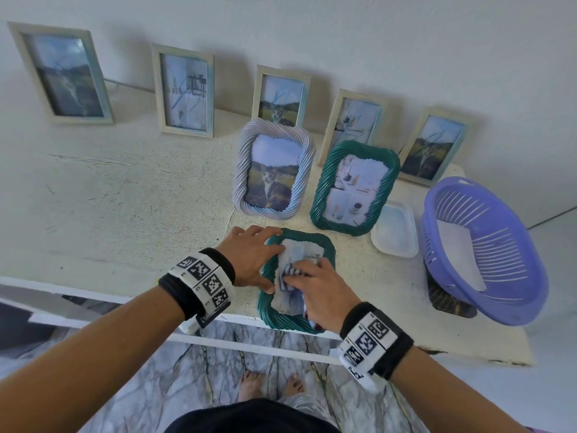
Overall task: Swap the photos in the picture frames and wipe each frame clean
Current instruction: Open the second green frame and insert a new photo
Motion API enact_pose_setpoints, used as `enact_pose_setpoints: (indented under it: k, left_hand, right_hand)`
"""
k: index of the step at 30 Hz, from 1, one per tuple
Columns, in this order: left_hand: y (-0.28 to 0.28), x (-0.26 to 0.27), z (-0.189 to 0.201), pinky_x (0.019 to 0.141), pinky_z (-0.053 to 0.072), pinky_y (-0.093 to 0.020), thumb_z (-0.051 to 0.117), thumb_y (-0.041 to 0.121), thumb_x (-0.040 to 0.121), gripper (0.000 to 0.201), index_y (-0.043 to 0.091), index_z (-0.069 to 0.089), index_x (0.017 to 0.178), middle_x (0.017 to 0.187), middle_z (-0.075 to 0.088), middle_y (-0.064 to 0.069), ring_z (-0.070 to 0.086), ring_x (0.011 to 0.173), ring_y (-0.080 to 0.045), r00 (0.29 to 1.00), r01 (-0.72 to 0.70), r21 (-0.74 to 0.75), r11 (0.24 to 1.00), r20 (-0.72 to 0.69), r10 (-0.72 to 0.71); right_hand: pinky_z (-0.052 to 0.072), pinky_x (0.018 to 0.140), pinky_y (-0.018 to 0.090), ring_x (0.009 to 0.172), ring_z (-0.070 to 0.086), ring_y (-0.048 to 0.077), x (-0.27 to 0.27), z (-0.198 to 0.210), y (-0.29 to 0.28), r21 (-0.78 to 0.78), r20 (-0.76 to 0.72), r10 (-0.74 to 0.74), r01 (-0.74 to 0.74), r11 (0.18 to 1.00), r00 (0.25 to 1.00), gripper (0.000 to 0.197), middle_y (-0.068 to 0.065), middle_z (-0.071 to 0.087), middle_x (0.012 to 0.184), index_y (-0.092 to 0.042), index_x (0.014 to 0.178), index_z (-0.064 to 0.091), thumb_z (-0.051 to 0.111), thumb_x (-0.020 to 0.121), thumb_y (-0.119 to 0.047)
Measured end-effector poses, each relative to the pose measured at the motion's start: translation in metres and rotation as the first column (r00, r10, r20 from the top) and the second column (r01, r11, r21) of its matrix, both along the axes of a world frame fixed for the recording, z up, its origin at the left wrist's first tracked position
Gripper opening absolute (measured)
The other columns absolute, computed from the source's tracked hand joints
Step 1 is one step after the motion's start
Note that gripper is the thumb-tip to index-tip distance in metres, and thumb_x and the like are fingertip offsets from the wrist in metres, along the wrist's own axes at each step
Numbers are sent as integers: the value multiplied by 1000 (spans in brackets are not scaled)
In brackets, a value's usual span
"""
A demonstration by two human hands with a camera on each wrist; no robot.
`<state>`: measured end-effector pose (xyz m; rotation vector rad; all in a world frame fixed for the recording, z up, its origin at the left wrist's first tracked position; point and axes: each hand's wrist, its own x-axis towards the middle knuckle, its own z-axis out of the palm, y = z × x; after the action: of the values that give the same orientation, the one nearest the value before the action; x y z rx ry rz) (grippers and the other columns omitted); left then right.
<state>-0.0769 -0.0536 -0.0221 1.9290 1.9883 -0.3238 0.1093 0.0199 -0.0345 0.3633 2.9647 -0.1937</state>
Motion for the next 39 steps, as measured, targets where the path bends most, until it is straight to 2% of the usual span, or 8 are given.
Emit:
enact_pose_setpoints:
  k: [3, 7, 11, 15, 18, 23, 30, 39]
  left_hand:
    - [-1, 1, 0, 110, 28, -48, 60, 71, 76, 89, 32, 27, 148, 159, 9, 3, 21, 141, -27, 1000, -8, -1, 1000, 6, 8]
    - [-1, 0, 1, 111, 27, -48, 60, 70, 76, 88, 32, 27, 149, 160, 9, 3, 20, 142, -27, 1000, -9, -6, 1000, 7, 9]
    - [0, 0, 1, 111, 27, -47, 59, 69, 77, 87, 31, 27, 149, 160, 8, 2, 20, 143, -26, 1000, 1, -5, 1000, 9, -1]
    - [0, 0, 0, 109, 29, -47, 60, 70, 76, 87, 30, 29, 148, 160, 11, 1, 22, 142, -27, 1000, 3, -1, 1000, 11, -3]
    - [-1, 1, -1, 109, 29, -47, 60, 70, 76, 88, 31, 29, 148, 159, 11, 2, 23, 141, -26, 1000, -9, -3, 1000, 15, 9]
    - [0, 1, -1, 110, 28, -47, 62, 69, 76, 88, 31, 30, 148, 159, 11, 3, 21, 142, -26, 1000, -17, 2, 1000, 14, 17]
    - [0, 1, -1, 111, 26, -47, 62, 70, 75, 88, 33, 29, 148, 160, 10, 4, 20, 142, -26, 1000, -23, 3, 1000, 9, 23]
    - [-2, -2, -6, 113, 23, -47, 60, 71, 75, 89, 35, 26, 149, 160, 6, 8, 18, 143, -24, 998, -50, -4, 999, 47, 50]
  right_hand:
    - [35, 90, 41, 124, 42, 21, 20, 1, -14, 18, 152, 63, -66, 998, 986, 44, 2, 57, 130, -14, 126, 59, 61, 82, -16]
    - [41, 80, 37, 114, 49, 20, 41, 4, -17, 13, 239, 99, -105, 994, 966, 39, -1, 64, 117, -18, 113, 64, 66, 74, -19]
    - [32, 91, 40, 126, 36, 24, 36, 12, -1, 74, 255, 116, -139, 987, 960, 36, 0, 51, 137, -17, 127, 55, 53, 91, -16]
    - [33, 93, 36, 115, 44, 29, 3, 2, 39, 73, 117, -128, 120, 990, 985, 49, 4, 49, 135, -22, 136, 50, 50, 88, -9]
    - [28, 91, 34, 110, 46, 29, -10, -4, 46, 40, 96, -176, 173, 984, 980, 51, 5, 49, 126, -23, 134, 50, 51, 85, -9]
    - [28, 95, 36, 121, 41, 27, 8, -9, 10, 20, 132, -84, 82, 996, 988, 48, 2, 46, 137, -24, 134, 49, 55, 87, -15]
    - [38, 86, 36, 112, 46, 29, 37, -8, -15, -77, 232, 53, -36, 996, 971, 48, 0, 48, 129, -27, 128, 49, 50, 81, -14]
    - [40, 89, 26, 98, 47, 18, 63, 28, 17, -313, 5, -337, 321, 894, 942, 39, -2, 50, 117, -25, 127, 58, 43, 94, -12]
